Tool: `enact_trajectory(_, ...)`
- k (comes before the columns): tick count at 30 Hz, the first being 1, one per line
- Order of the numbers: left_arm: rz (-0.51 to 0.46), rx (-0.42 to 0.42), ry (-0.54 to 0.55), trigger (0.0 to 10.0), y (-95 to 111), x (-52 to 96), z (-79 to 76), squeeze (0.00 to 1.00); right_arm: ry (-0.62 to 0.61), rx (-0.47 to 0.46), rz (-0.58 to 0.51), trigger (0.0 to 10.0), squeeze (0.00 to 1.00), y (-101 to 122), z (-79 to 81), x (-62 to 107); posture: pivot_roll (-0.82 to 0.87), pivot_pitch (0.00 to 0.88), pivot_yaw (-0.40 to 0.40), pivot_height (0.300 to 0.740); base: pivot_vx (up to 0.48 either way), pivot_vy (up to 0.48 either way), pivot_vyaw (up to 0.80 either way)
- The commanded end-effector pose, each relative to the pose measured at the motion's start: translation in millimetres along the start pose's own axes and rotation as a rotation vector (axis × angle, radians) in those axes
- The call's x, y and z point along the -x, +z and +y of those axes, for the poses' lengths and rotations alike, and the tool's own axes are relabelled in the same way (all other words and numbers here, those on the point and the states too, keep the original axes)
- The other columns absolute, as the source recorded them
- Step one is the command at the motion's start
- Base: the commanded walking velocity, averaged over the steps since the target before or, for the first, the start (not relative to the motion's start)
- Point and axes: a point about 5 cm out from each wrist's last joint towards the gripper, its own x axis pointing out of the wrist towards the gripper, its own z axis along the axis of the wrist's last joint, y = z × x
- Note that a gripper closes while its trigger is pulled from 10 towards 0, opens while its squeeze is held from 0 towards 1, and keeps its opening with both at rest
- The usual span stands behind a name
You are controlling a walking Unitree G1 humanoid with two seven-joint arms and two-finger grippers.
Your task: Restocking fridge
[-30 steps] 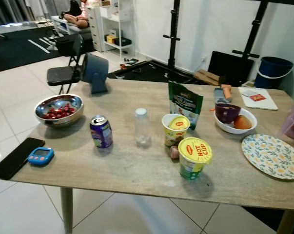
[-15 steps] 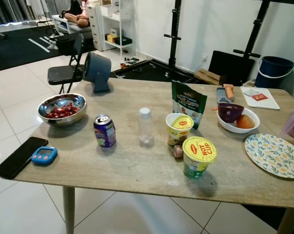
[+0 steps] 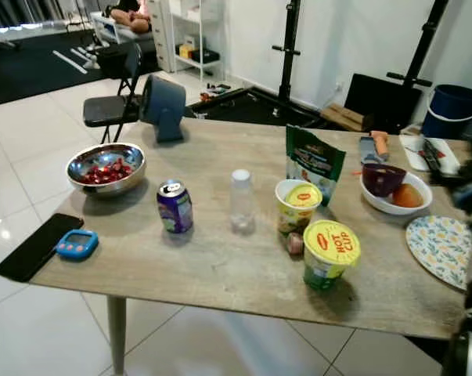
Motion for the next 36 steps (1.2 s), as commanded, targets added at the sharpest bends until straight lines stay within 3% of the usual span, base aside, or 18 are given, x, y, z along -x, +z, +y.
enact_trajectory(1, 0.020, -0.017, -0.018, 10.0, -5.0, -0.3, -6.2, 0.00, 0.149, -0.027, 0.002, 10.0, 0.45, -2.1, 18.8, -6.0, 0.00, 0.000, -0.023, 0.740, 0.000, 0.000, 0.00)
enact_trajectory(2, 0.020, -0.017, -0.019, 10.0, -5.0, -0.4, -6.7, 0.00, 0.237, -0.030, 0.012, 10.0, 0.67, -5.2, 31.6, -10.1, 0.00, 0.000, -0.023, 0.740, 0.000, 0.000, 0.00)
enact_trajectory(3, 0.019, -0.019, -0.021, 10.0, -4.8, -0.5, -7.2, 0.00, 0.311, -0.034, 0.028, 10.0, 1.00, -9.9, 44.6, -14.1, -0.01, 0.000, -0.022, 0.740, 0.000, 0.000, 0.00)
enact_trajectory(6, 0.018, -0.024, -0.024, 10.0, -4.2, -0.7, -7.9, 0.00, 0.419, -0.050, 0.055, 10.0, 1.00, -20.1, 66.7, -21.9, -0.01, 0.000, -0.022, 0.740, 0.000, 0.000, 0.00)
enact_trajectory(7, 0.018, -0.024, -0.024, 10.0, -4.2, -0.7, -7.9, 0.00, 0.419, -0.050, 0.055, 10.0, 1.00, -20.1, 66.7, -21.9, -0.01, 0.000, -0.022, 0.740, 0.000, 0.000, 0.00)
enact_trajectory(9, 0.017, -0.026, -0.025, 10.0, -3.6, -0.8, -8.3, 0.00, 0.491, -0.050, 0.080, 10.0, 1.00, -30.1, 87.9, -30.7, -0.01, 0.000, -0.022, 0.740, 0.000, 0.000, 0.00)
enact_trajectory(10, 0.017, -0.026, -0.025, 10.0, -3.6, -0.8, -8.3, 0.00, 0.491, -0.050, 0.080, 10.0, 1.00, -30.1, 87.9, -30.7, -0.01, 0.000, -0.022, 0.740, 0.000, 0.000, 0.00)
enact_trajectory(11, 0.016, -0.029, -0.026, 10.0, -3.2, -0.9, -8.6, 0.00, 0.519, -0.042, 0.094, 10.0, 0.00, -35.8, 103.8, -37.4, 0.00, 0.000, -0.020, 0.740, 0.000, 0.000, 0.00)
enact_trajectory(15, 0.018, -0.034, -0.028, 10.0, -3.1, -1.0, -9.3, 0.00, 0.486, -0.050, 0.115, 10.0, 0.00, -43.9, 118.3, -48.9, -0.01, 0.000, -0.020, 0.740, 0.000, 0.000, 0.00)
enact_trajectory(18, 0.018, -0.034, -0.028, 10.0, -3.3, -1.0, -9.4, 0.00, 0.467, -0.053, 0.119, 10.0, 0.00, -45.5, 119.8, -51.6, -0.01, 0.000, -0.020, 0.740, 0.000, 0.000, 0.00)
enact_trajectory(20, 0.019, -0.035, -0.030, 10.0, -3.6, -1.1, -10.3, 0.00, 0.385, -0.065, 0.160, 10.0, 0.00, -53.2, 120.5, -59.9, -0.01, 0.000, -0.022, 0.740, 0.000, 0.000, 0.00)
enact_trajectory(25, 0.020, -0.037, -0.035, 10.0, -3.9, -1.2, -11.9, 0.00, 0.316, -0.076, 0.226, 10.0, 0.00, -64.8, 120.5, -65.8, -0.01, 0.000, -0.023, 0.740, 0.000, 0.000, 0.78)
enact_trajectory(36, 0.022, -0.045, -0.043, 10.0, -4.3, -1.6, -15.4, 0.00, 0.231, 0.036, 0.318, 10.0, 0.00, -78.1, 128.1, -75.1, -0.01, 0.000, -0.035, 0.740, 0.000, 0.000, 0.49)
